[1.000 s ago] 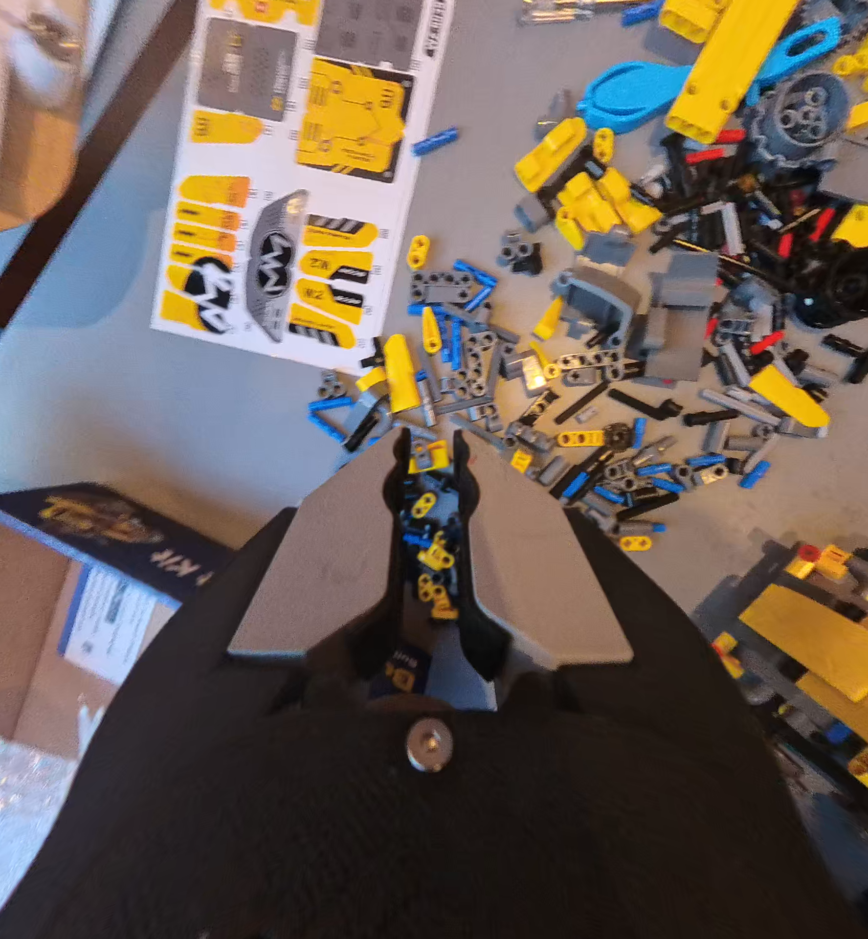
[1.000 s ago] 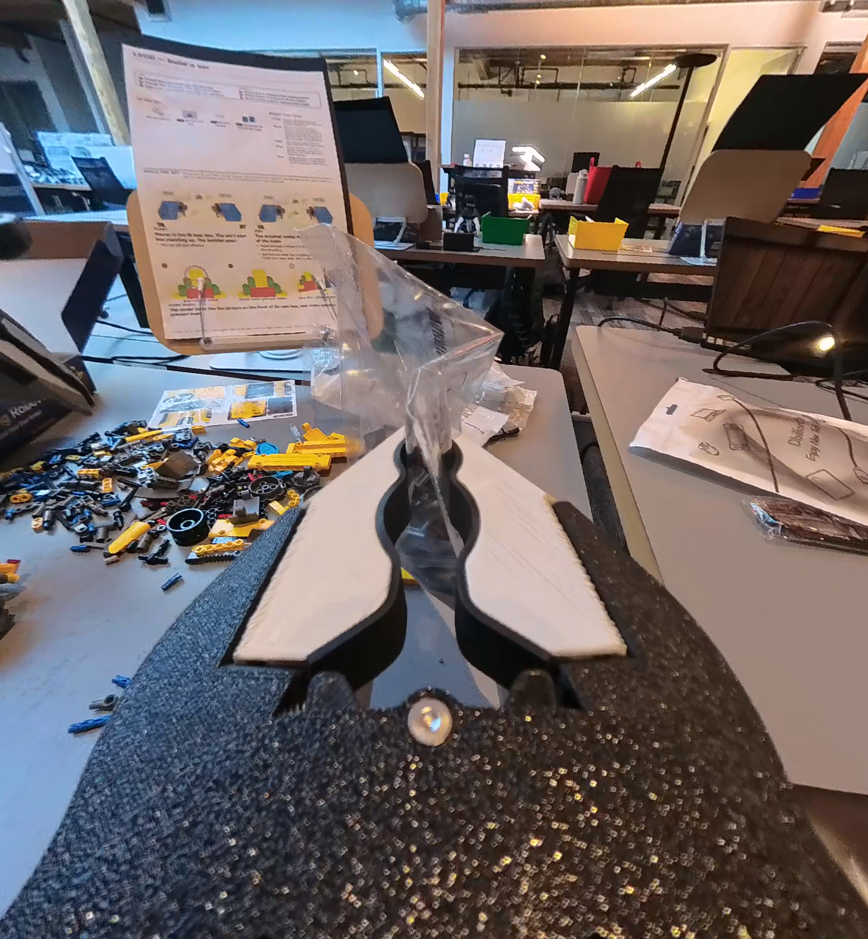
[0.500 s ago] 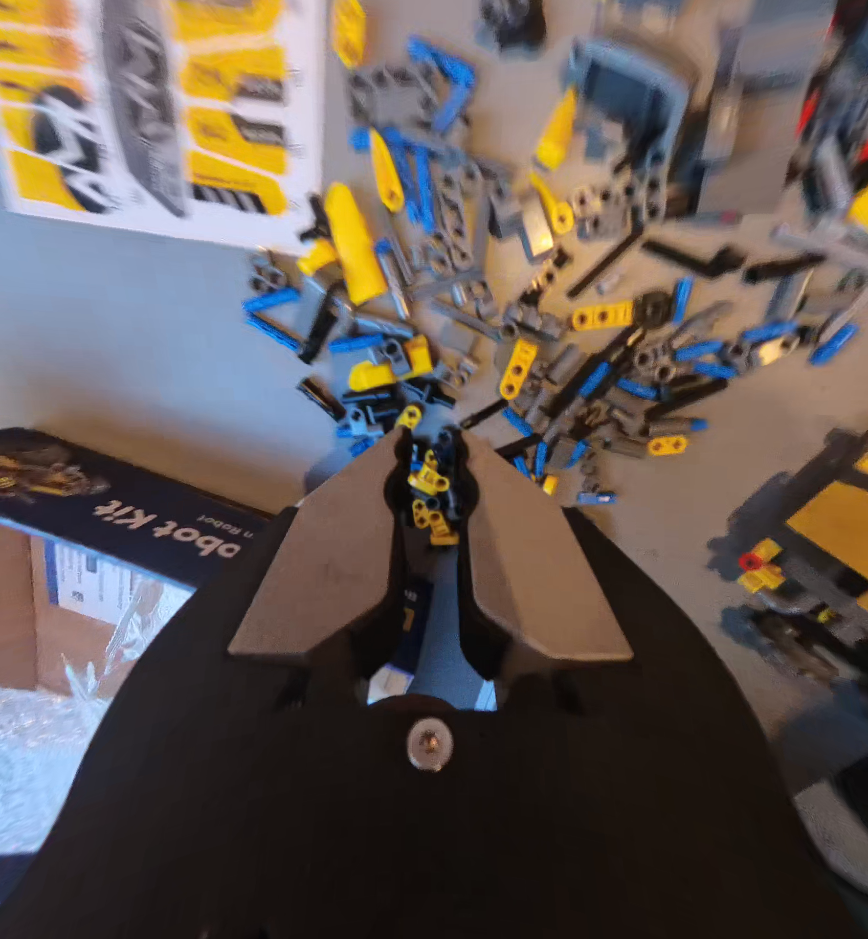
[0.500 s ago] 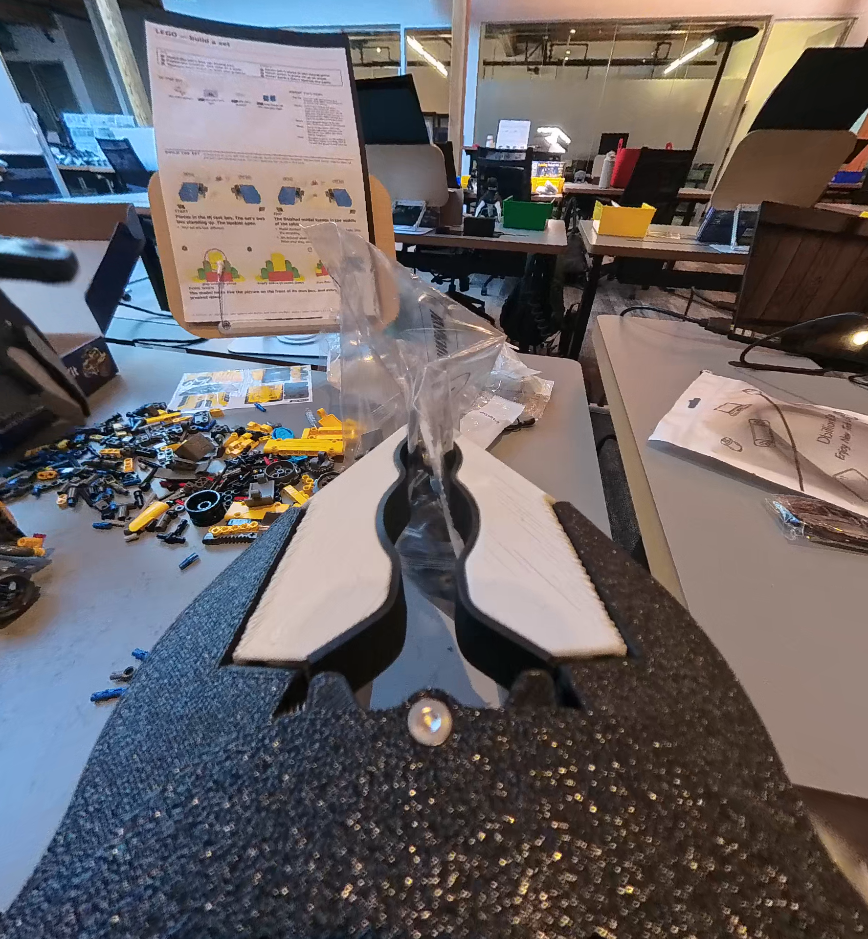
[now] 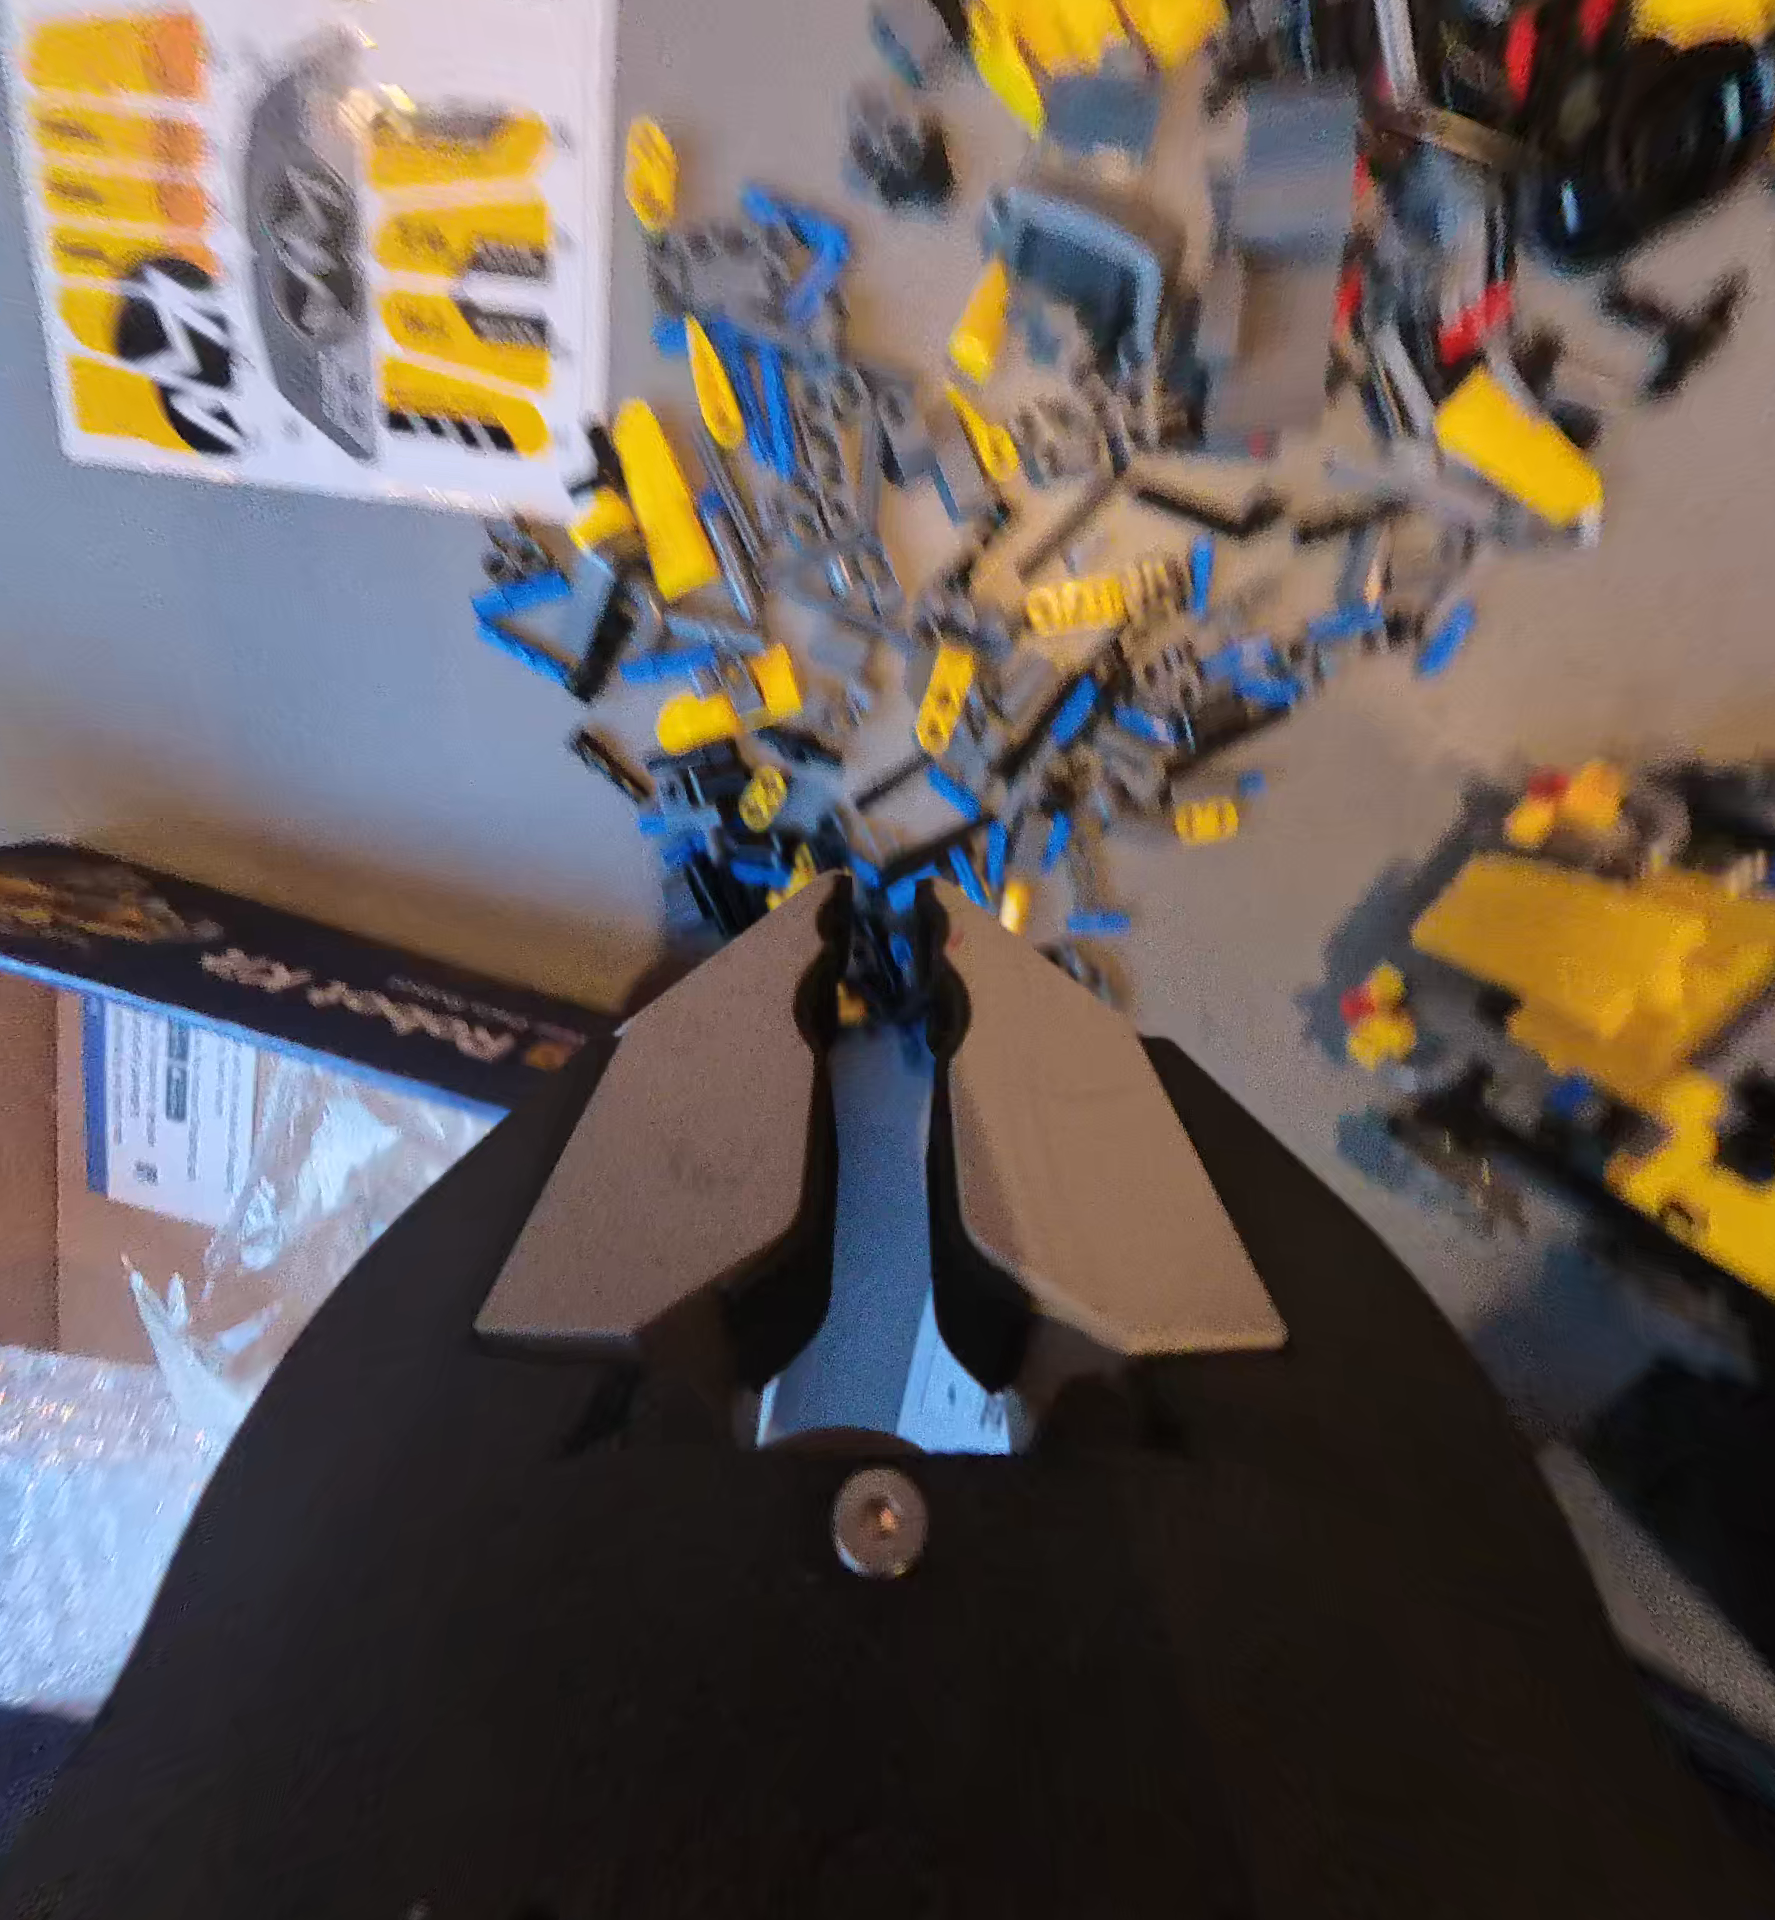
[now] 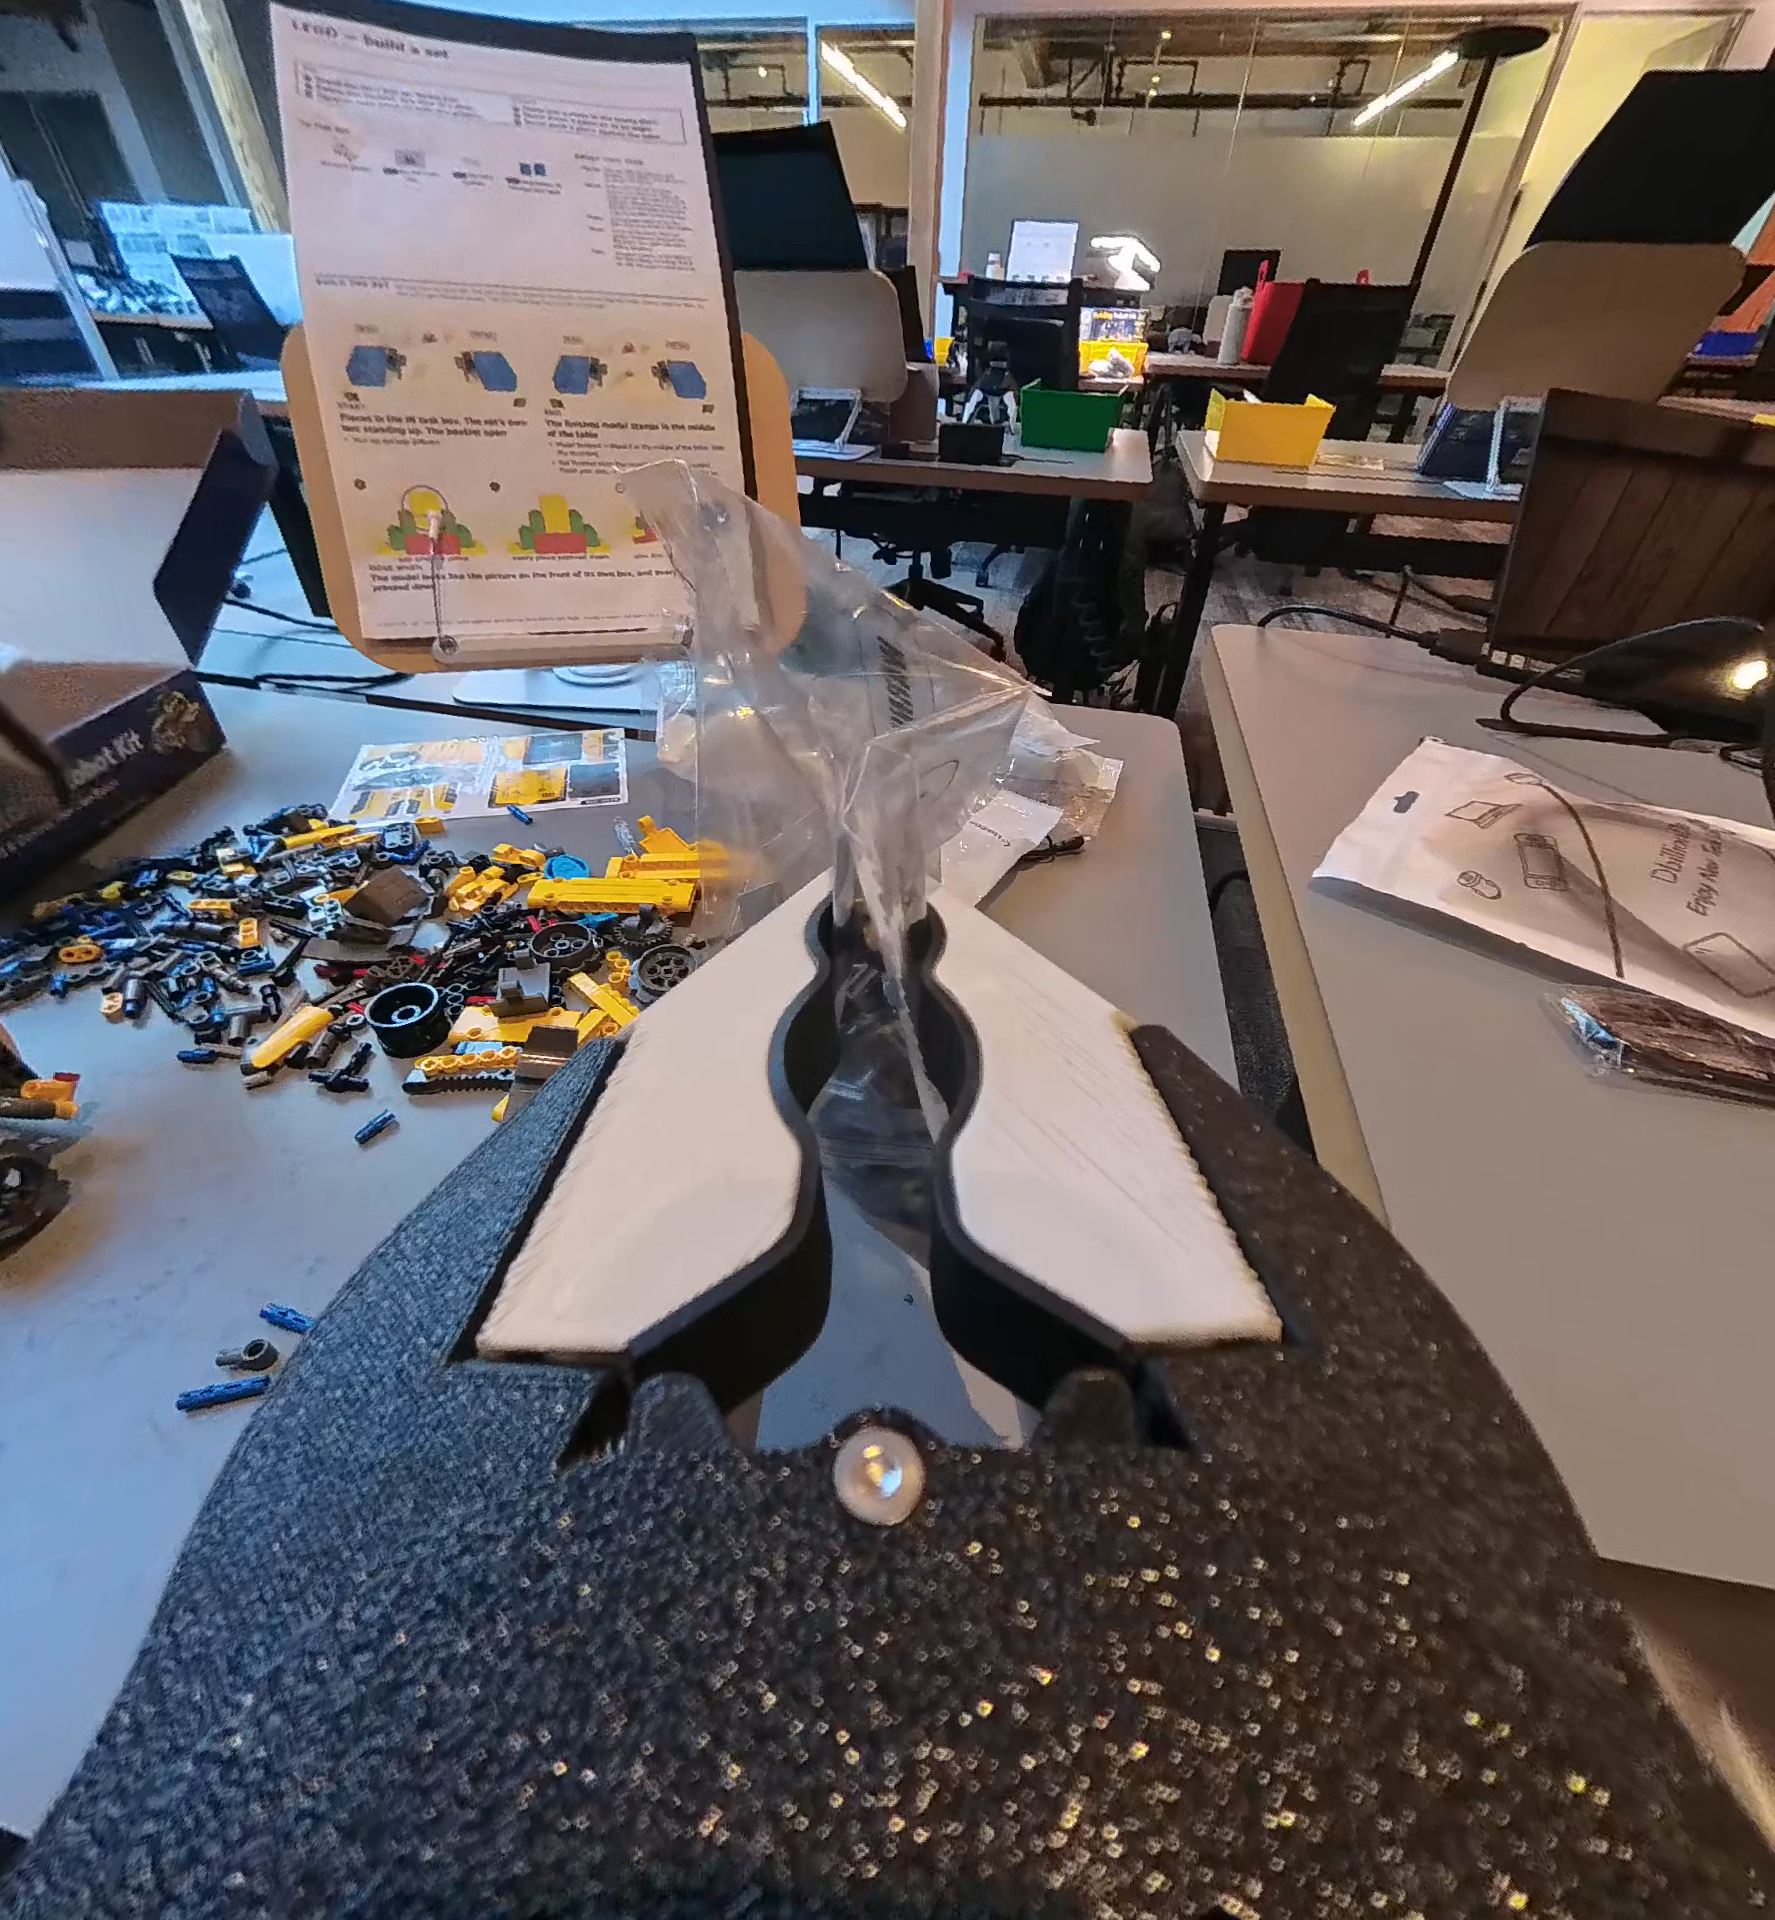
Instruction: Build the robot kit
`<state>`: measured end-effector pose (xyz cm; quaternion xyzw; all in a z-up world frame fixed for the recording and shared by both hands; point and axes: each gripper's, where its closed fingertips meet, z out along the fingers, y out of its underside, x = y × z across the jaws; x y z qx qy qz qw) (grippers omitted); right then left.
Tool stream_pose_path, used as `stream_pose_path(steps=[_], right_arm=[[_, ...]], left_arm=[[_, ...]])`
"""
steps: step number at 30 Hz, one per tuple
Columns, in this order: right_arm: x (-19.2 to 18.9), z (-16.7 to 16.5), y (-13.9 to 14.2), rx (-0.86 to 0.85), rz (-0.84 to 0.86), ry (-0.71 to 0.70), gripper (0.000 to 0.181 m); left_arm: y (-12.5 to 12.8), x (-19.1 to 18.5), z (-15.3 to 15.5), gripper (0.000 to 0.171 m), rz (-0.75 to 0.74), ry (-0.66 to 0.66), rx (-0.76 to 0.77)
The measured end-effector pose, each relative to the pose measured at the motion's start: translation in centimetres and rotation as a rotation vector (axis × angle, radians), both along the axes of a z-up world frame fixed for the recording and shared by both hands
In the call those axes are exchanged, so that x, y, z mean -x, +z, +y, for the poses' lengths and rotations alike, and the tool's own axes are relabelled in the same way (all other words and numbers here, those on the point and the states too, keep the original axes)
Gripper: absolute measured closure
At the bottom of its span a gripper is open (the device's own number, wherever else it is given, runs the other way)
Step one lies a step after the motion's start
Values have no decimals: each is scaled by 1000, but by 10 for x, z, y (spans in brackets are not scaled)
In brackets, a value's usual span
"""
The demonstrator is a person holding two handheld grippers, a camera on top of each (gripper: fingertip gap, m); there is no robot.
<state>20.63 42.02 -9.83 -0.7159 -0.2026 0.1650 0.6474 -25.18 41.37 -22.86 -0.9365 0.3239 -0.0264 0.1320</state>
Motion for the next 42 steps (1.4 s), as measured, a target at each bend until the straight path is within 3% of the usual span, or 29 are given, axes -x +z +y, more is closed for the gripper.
stream_pose_path(steps=[3, 9, 12, 20, 24, 27, 31, 35, 39, 42], right_arm=[[0, 2, 0, 4, 17, 4, 175], [11, 1, 1, 4, 16, 28, 175], [12, -2, 0, 5, -3, 24, 175], [6, -2, -3, 15, 9, 20, 175], [8, 0, -3, 15, 28, 28, 175], [13, -2, -6, 21, 29, 45, 175], [11, -4, -13, 27, 15, 38, 175], [2, -5, -14, 32, 32, 24, 175], [1, -5, -10, 31, 65, 36, 175], [5, -7, -9, 28, 62, 45, 175]], left_arm=[[1, -4, -25, 166, 7, -106, 32], [-23, -64, -13, 166, -65, -210, 89], [-33, -66, -20, 164, -8, -264, 126], [-13, -6, -35, 169, 18, -157, 128], [-7, -34, -31, 167, -64, -205, 104], [3, -74, -8, 166, -118, -247, -21], [19, -59, 34, 171, -153, -44, -157], [-1, -12, 34, 170, -1, 63, -97], [2, -66, 18, 165, -150, -93, -53], [-4, -78, 11, 163, -109, -167, -49]])
